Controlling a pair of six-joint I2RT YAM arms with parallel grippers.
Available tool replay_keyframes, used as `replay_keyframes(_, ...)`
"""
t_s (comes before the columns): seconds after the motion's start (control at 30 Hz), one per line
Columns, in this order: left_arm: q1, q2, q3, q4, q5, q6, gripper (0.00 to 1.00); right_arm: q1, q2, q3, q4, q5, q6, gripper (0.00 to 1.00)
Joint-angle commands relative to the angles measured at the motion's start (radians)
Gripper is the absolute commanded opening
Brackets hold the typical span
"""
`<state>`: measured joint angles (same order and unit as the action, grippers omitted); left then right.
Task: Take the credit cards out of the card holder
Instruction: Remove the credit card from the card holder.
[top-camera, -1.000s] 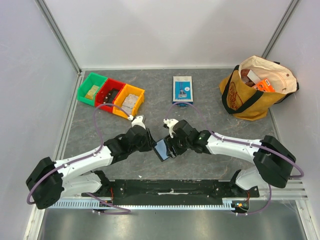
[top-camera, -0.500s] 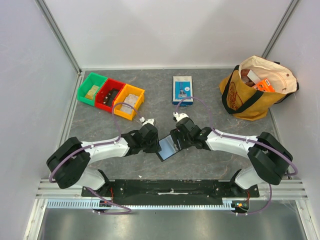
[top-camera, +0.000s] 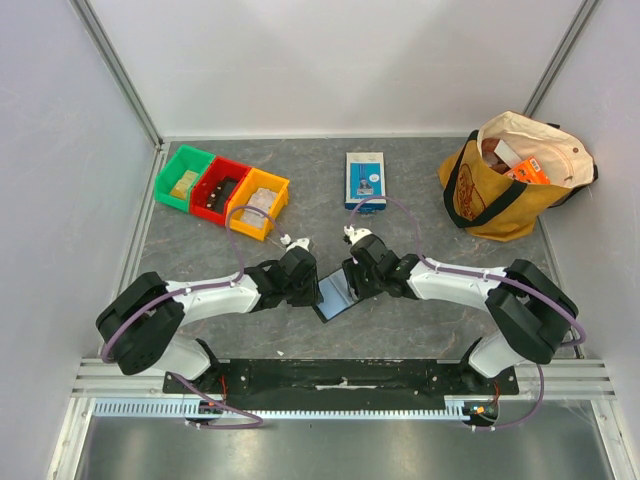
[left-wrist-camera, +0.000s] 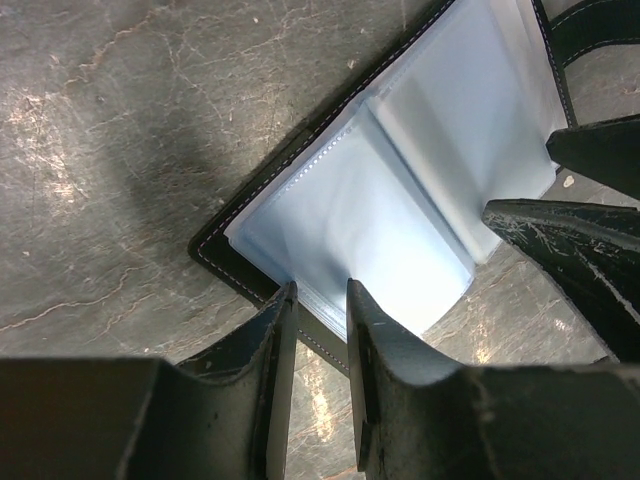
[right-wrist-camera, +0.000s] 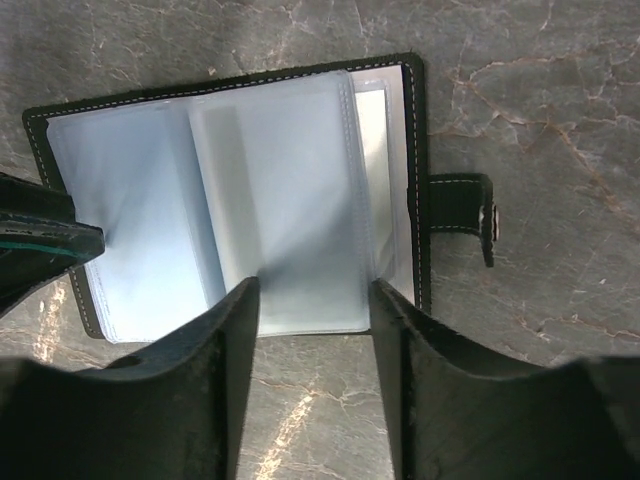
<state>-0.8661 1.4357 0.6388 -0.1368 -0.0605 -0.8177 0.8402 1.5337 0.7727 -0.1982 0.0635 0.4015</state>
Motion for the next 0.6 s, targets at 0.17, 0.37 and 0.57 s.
replay_keyframes(0.17, -0.005, 0.034, 0.015, 0.023, 0.042, 0.028, 0.32, 0.003, -0.032, 0.01, 0.034, -0.191, -0.013, 0.45)
replay_keyframes(0.37, -0.005, 0.025, 0.006, 0.031, 0.041, 0.023, 0.32, 0.005, -0.067, 0.03, 0.075, -0.301, -0.006, 0.41)
replay_keyframes(0.57, -0.005, 0.006, -0.005, 0.036, 0.03, 0.014, 0.32, 0.011, -0.128, 0.05, 0.088, -0.355, -0.001, 0.41)
